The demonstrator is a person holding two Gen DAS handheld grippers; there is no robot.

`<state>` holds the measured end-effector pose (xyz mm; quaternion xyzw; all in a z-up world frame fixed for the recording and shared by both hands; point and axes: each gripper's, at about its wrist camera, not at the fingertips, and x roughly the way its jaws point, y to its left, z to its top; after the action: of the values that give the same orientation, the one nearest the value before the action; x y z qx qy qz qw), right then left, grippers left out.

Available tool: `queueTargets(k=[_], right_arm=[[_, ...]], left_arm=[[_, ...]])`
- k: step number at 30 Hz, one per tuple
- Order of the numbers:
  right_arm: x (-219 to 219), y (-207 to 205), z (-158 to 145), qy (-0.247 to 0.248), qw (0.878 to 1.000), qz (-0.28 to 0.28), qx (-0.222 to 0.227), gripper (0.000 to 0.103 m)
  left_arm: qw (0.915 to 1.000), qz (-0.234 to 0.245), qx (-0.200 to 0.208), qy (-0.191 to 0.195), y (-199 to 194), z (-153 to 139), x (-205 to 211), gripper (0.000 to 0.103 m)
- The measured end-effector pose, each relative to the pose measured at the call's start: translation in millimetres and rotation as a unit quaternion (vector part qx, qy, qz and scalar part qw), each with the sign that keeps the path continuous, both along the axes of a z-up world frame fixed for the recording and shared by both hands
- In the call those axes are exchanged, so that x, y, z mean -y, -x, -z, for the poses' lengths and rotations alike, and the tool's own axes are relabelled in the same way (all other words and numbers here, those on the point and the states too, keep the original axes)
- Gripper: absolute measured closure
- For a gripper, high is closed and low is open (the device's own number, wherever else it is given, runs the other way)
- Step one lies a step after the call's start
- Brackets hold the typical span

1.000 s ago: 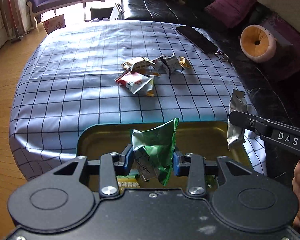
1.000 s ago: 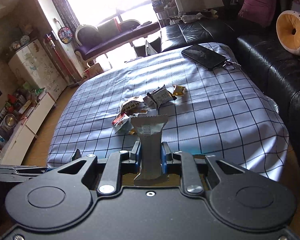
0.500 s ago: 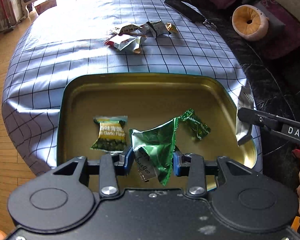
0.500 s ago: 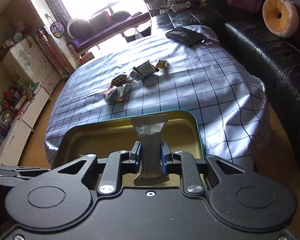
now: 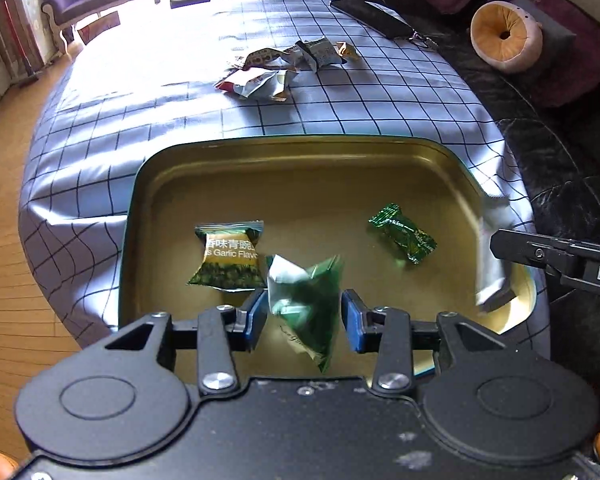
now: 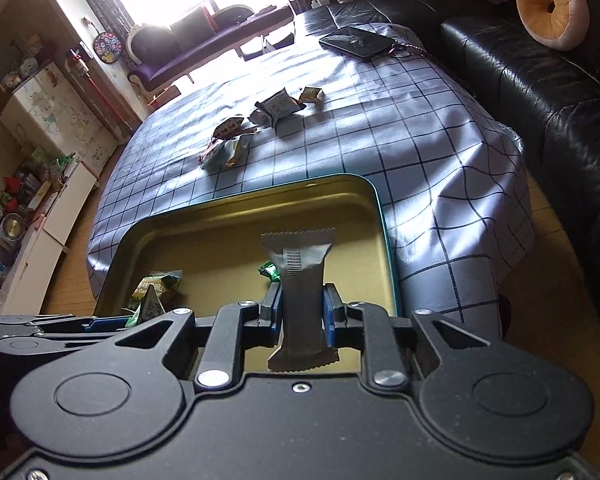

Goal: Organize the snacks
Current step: 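Lower both snacks into the gold tray and open both tools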

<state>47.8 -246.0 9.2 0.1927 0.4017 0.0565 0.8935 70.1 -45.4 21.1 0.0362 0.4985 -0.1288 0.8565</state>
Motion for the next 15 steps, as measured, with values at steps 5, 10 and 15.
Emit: queueTargets(k=[5, 10, 15], right_arm=[[-6.7, -0.1, -0.3, 0.015, 1.0, -0.008, 0.0, 0.066], [-9.1, -0.7, 0.7, 0.016, 1.0, -0.008, -0.004, 0.066], [-10.2, -3.5, 3.3, 0.016, 1.0, -0.008, -0.013, 0.067]], left_arm=[[0.9999, 0.003, -0.011, 0.005, -2.1, 3.8, -1.2, 0.06], [0.9999, 0.001, -0.017, 0.002, -2.9, 6.4, -2.3, 0.06], [0.9995, -0.01, -0.03, 0.003, -6.2, 10.5, -3.8, 0.06]])
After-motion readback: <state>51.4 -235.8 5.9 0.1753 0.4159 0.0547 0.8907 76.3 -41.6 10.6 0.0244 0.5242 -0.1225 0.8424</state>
